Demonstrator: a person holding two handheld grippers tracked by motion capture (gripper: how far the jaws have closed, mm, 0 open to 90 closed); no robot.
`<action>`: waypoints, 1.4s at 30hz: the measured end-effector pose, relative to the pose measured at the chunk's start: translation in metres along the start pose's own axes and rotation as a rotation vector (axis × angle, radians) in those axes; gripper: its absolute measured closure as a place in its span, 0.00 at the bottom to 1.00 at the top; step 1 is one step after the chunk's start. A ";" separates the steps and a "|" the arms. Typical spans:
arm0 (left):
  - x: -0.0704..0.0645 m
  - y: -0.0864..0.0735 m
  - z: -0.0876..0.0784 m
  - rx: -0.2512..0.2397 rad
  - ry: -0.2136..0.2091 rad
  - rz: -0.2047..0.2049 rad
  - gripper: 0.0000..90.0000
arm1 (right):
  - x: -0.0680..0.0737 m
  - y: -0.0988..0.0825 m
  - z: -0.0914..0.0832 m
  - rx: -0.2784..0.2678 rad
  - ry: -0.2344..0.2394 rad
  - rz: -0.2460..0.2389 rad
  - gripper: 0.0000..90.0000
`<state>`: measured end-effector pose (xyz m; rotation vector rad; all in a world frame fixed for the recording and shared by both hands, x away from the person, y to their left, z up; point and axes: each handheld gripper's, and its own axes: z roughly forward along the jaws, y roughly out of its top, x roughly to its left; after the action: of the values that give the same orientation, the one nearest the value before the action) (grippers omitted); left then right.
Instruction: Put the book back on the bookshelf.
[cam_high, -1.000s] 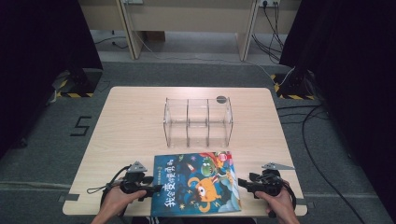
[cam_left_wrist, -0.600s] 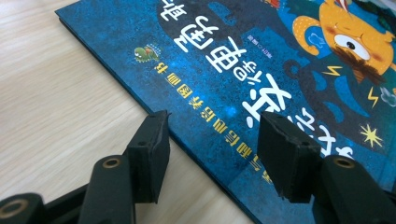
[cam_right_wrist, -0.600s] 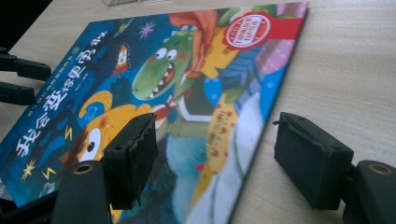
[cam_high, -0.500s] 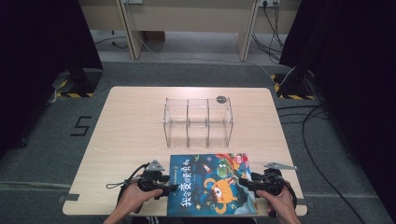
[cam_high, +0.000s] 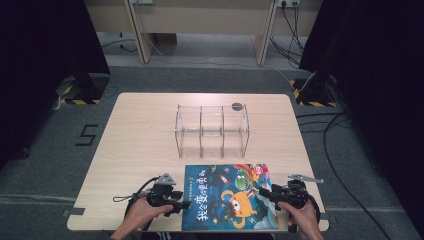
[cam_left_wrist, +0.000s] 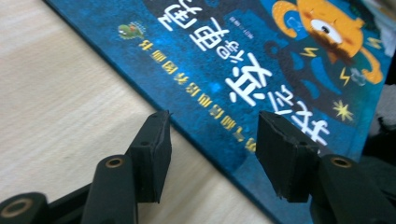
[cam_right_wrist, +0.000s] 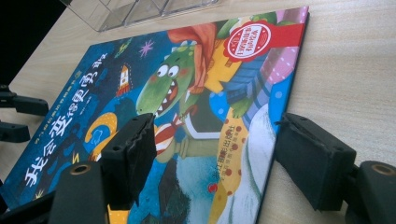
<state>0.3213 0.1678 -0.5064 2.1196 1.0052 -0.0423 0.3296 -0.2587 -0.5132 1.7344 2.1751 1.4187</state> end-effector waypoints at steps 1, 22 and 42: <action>-0.001 0.002 0.001 0.005 0.009 0.003 0.50 | 0.000 0.000 0.000 -0.003 0.003 0.008 0.32; 0.000 0.001 0.004 -0.033 0.006 -0.015 0.53 | -0.016 -0.019 0.001 -0.139 0.196 0.464 0.47; 0.002 0.001 0.006 -0.044 -0.048 -0.014 0.43 | 0.010 -0.014 -0.032 -0.170 0.125 -0.164 0.57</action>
<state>0.3247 0.1650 -0.5107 2.0623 0.9841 -0.0778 0.2988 -0.2703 -0.4982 1.4139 2.1249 1.6541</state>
